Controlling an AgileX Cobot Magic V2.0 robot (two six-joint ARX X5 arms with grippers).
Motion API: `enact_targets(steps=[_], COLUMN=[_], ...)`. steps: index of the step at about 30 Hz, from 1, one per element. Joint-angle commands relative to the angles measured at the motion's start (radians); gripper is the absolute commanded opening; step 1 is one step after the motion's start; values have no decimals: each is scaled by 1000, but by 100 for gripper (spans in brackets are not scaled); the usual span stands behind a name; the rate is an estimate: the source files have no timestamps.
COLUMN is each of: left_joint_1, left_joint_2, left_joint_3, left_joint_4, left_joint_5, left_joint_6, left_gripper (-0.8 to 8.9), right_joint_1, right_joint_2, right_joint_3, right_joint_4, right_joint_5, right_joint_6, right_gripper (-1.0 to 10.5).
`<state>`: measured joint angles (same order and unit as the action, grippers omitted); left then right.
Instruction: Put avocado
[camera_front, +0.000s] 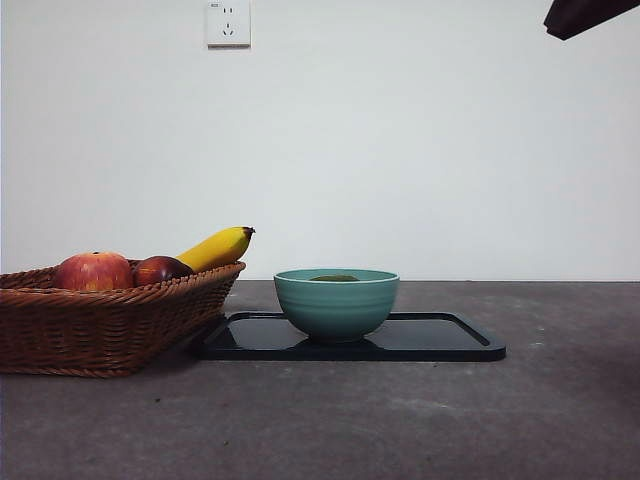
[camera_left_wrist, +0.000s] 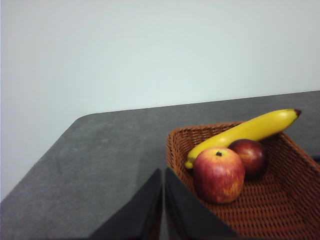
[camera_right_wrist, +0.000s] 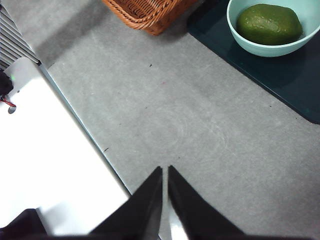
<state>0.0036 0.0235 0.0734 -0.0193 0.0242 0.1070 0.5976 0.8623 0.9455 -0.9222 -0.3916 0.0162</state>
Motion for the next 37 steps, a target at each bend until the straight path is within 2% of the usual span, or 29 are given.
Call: enact_targets(steps=[1,12,19,23,37], left_joint_1=[2,2,2,2,2], left_joint_2=[-21,-21,-21,-21,-20], left_joint_3=[-26,-63,-62,-62,-62], left_joint_4=[8,-85,-173,-170,-170], left_joint_5=[-2,-3,-3,-3,-2], left_joint_6=[4,1,-34,-75,-74], left_gripper=[7,7,7,7,7], right_joint_1=[9,9,9,9,9], right_joint_2=[5,5,5,5,5], right_joint_3=[11,11,11,11,11], right_joint_4=[10,10,10,9,10], right_joint_5=[-2,-2,-2,-2,-2], right_joint_6=[9,9,9,9,9], right_gripper=[10,10,10,10,10])
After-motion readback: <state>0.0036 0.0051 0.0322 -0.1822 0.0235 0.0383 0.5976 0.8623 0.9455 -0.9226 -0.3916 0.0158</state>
